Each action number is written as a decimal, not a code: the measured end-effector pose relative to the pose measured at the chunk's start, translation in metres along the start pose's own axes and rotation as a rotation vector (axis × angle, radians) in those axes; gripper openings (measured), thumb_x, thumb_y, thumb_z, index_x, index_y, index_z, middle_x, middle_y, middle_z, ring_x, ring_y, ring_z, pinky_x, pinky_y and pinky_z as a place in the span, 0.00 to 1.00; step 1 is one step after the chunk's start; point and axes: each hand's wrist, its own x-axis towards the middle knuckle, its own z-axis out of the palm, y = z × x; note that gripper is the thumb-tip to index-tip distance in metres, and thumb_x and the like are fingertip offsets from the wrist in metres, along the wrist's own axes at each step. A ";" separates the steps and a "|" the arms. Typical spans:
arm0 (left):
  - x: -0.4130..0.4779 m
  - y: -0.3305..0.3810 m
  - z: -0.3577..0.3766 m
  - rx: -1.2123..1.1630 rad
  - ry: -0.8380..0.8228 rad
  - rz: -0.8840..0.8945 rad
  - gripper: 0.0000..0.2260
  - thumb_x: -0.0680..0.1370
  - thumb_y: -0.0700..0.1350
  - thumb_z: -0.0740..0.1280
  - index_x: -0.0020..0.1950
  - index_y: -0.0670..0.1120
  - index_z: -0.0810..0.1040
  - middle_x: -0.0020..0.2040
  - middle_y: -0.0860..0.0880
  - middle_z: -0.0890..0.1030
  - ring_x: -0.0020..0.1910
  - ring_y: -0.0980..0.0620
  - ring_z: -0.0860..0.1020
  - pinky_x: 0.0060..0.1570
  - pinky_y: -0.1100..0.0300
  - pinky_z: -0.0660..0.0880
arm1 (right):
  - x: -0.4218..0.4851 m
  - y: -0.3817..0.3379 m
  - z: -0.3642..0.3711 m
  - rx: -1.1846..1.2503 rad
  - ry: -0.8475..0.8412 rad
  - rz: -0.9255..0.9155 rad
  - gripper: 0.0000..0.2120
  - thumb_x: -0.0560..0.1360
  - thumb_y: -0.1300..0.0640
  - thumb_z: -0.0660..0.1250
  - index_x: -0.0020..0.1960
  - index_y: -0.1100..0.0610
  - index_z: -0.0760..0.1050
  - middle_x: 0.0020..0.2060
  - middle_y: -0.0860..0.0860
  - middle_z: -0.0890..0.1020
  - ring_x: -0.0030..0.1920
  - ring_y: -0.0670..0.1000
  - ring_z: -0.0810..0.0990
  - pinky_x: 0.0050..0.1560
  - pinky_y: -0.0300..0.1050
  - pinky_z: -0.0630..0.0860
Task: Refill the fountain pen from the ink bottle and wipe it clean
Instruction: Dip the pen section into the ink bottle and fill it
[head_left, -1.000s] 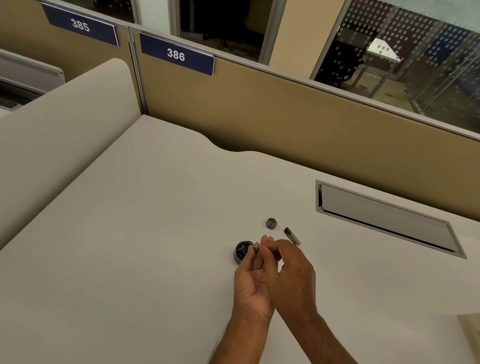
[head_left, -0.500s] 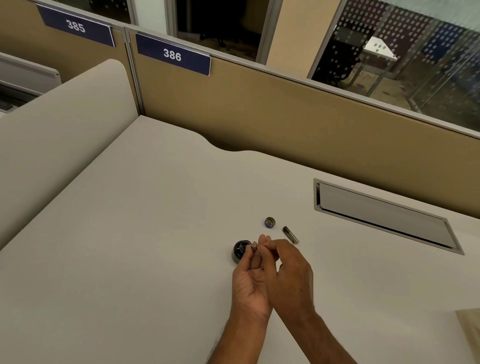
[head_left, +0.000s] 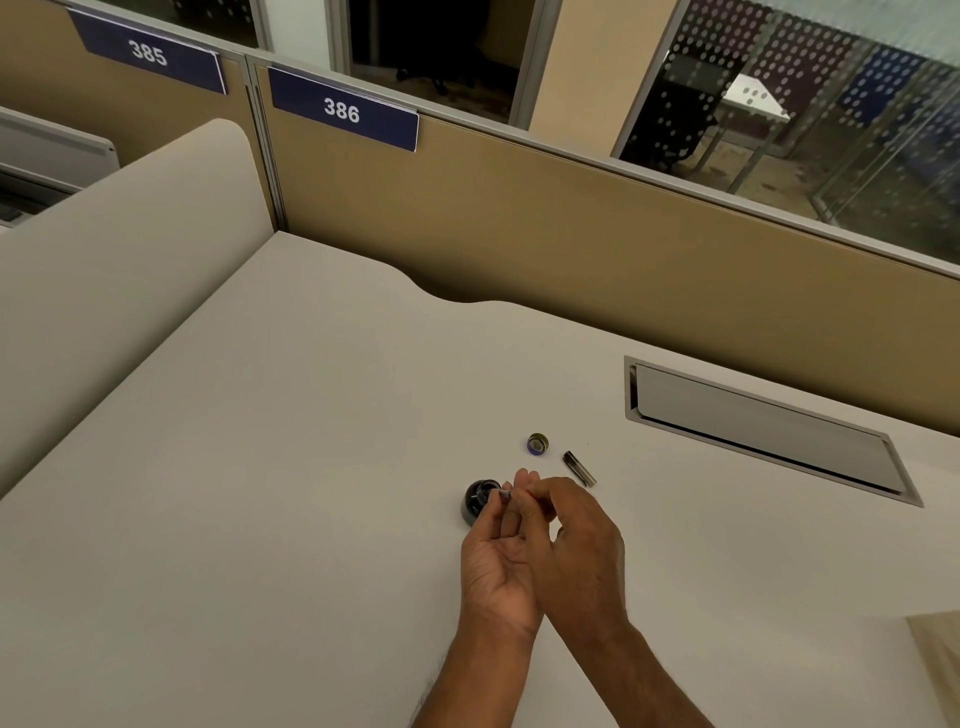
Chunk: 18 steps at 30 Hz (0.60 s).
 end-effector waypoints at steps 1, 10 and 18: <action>-0.001 0.000 0.001 0.006 0.001 0.003 0.14 0.78 0.42 0.66 0.60 0.37 0.80 0.51 0.38 0.86 0.44 0.40 0.87 0.33 0.45 0.83 | 0.000 0.000 0.000 0.001 -0.001 0.002 0.03 0.78 0.56 0.70 0.44 0.52 0.79 0.37 0.43 0.81 0.40 0.43 0.79 0.40 0.34 0.76; 0.003 0.001 -0.002 -0.011 0.016 0.013 0.11 0.80 0.42 0.65 0.59 0.38 0.80 0.51 0.39 0.86 0.44 0.41 0.87 0.36 0.45 0.85 | -0.002 0.002 -0.001 -0.001 -0.014 -0.044 0.04 0.78 0.59 0.70 0.51 0.52 0.82 0.42 0.44 0.83 0.44 0.43 0.81 0.45 0.34 0.78; 0.000 -0.001 0.001 0.003 0.013 0.018 0.14 0.79 0.42 0.65 0.61 0.36 0.80 0.51 0.39 0.86 0.42 0.40 0.87 0.32 0.46 0.83 | 0.001 0.000 0.000 0.020 -0.017 -0.007 0.03 0.77 0.55 0.70 0.50 0.51 0.81 0.42 0.43 0.83 0.44 0.42 0.80 0.45 0.31 0.76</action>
